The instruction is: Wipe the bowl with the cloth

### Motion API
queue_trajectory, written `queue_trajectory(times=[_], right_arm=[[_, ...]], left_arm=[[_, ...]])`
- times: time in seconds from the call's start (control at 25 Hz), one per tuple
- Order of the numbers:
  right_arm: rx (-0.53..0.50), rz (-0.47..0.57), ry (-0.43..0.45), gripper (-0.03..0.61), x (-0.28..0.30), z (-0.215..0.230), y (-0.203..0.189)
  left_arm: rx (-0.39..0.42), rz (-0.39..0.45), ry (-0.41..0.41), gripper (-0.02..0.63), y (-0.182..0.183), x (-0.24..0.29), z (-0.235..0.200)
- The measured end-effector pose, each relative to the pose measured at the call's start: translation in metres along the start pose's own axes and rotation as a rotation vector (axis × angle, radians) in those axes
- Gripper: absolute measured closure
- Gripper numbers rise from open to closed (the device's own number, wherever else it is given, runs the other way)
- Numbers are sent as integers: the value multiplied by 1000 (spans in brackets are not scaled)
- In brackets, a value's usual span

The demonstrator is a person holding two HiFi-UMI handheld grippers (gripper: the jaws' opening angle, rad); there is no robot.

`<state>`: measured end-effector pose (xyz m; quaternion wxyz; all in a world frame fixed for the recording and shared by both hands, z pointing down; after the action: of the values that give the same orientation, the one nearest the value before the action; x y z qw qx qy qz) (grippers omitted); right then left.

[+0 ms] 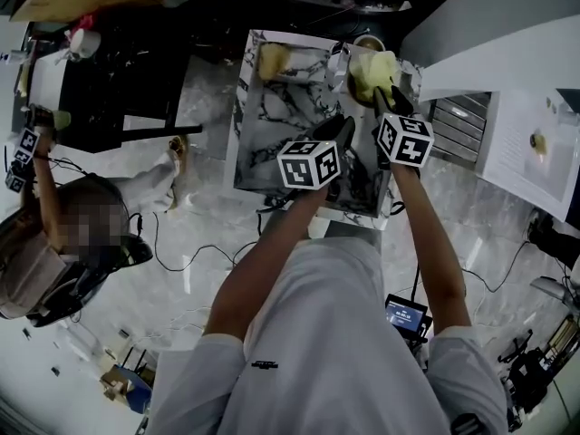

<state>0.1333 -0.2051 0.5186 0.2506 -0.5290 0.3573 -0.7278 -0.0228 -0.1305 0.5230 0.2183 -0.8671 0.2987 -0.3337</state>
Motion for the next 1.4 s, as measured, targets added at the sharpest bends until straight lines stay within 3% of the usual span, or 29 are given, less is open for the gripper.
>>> queue_trajectory(times=[0.12, 0.4, 0.44, 0.52, 0.76, 1.0, 1.24, 1.4], right_arm=[[17, 21, -15, 420, -9, 0, 2], [46, 108, 11, 407, -49, -11, 13], [47, 126, 32, 417, -56, -15, 17], [37, 163, 74, 513, -70, -24, 24], [85, 247, 112, 572, -109, -44, 47], [138, 332, 170, 574, -166, -73, 68], [101, 392, 210, 574, -198, -99, 83], [98, 408, 190, 574, -217, -124, 72]], left_arm=[[49, -1, 2, 526, 6, -2, 3], [180, 1, -10, 606, 16, -19, 19], [198, -2, -7, 612, 19, -23, 22], [224, 0, -10, 612, 24, -31, 27], [346, 26, -51, 612, 47, -61, 52], [442, 14, -73, 612, 52, -103, 72], [466, 46, -110, 612, 61, -137, 83], [514, 50, -141, 612, 61, -162, 95]])
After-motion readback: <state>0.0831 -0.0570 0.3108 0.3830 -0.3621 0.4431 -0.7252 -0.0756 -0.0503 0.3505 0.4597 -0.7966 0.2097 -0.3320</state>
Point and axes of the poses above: the fingertips, and each gripper's own axes: x forward along the fingers, z to its right, y out of its top, the point moved 8 cm from there along -x, backward along the fingers, and after that the axes turned 2 degrees about z, right-handed, at the moved point
